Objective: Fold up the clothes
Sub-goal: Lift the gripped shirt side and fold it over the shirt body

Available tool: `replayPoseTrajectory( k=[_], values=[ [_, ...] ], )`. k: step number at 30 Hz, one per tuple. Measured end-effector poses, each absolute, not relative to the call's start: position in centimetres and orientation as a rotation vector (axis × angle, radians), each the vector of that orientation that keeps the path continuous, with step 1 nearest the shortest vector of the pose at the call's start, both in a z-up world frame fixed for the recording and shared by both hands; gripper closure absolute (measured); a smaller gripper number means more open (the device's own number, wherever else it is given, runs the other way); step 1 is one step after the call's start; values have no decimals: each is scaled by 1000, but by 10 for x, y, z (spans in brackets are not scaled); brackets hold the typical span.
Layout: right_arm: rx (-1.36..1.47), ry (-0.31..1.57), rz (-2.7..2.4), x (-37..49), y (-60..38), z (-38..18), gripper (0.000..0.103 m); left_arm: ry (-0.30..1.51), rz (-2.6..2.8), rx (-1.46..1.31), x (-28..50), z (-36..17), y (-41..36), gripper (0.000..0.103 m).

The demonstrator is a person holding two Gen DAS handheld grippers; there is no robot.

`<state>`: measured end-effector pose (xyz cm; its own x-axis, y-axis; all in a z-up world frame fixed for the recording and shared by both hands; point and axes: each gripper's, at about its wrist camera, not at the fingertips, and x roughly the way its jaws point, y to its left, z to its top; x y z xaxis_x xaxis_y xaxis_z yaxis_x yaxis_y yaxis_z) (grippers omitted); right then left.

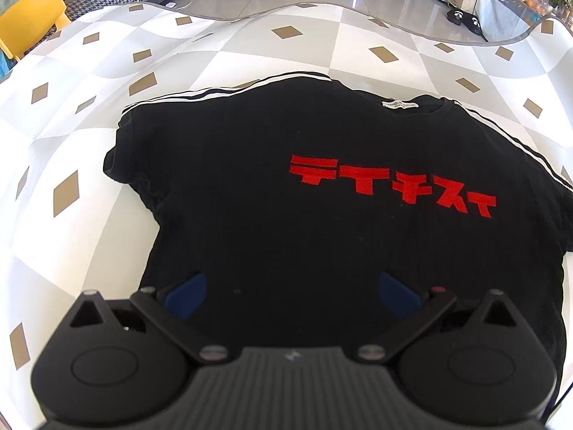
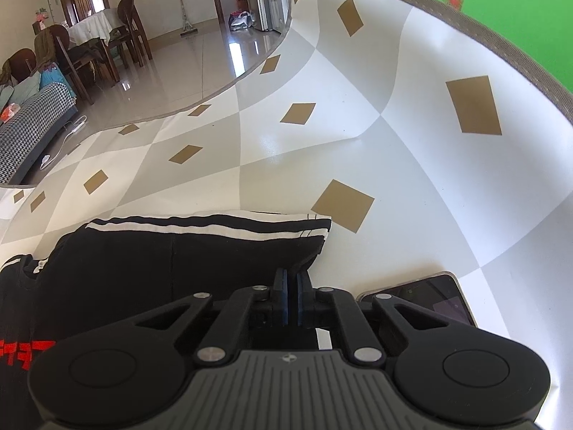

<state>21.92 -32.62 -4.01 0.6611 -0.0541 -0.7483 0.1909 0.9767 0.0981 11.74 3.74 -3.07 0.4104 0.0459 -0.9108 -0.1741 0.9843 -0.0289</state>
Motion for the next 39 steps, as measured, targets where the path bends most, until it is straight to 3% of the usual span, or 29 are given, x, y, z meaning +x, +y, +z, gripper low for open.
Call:
replayPoseTrajectory(
  k=[17, 31, 36, 39],
  values=[
    [127, 711, 80, 205, -265, 0, 98, 1137, 153, -126, 116, -29, 40, 0],
    [35, 755, 294, 198, -191, -18, 97, 1144, 172, -131, 115, -31, 44, 0],
    [18, 779, 338, 198, -178, -26, 94, 1145, 177, -130, 116, -31, 46, 0],
    [30, 774, 361, 196, -178, -21, 86, 1144, 180, -134, 115, -30, 48, 0]
  ],
)
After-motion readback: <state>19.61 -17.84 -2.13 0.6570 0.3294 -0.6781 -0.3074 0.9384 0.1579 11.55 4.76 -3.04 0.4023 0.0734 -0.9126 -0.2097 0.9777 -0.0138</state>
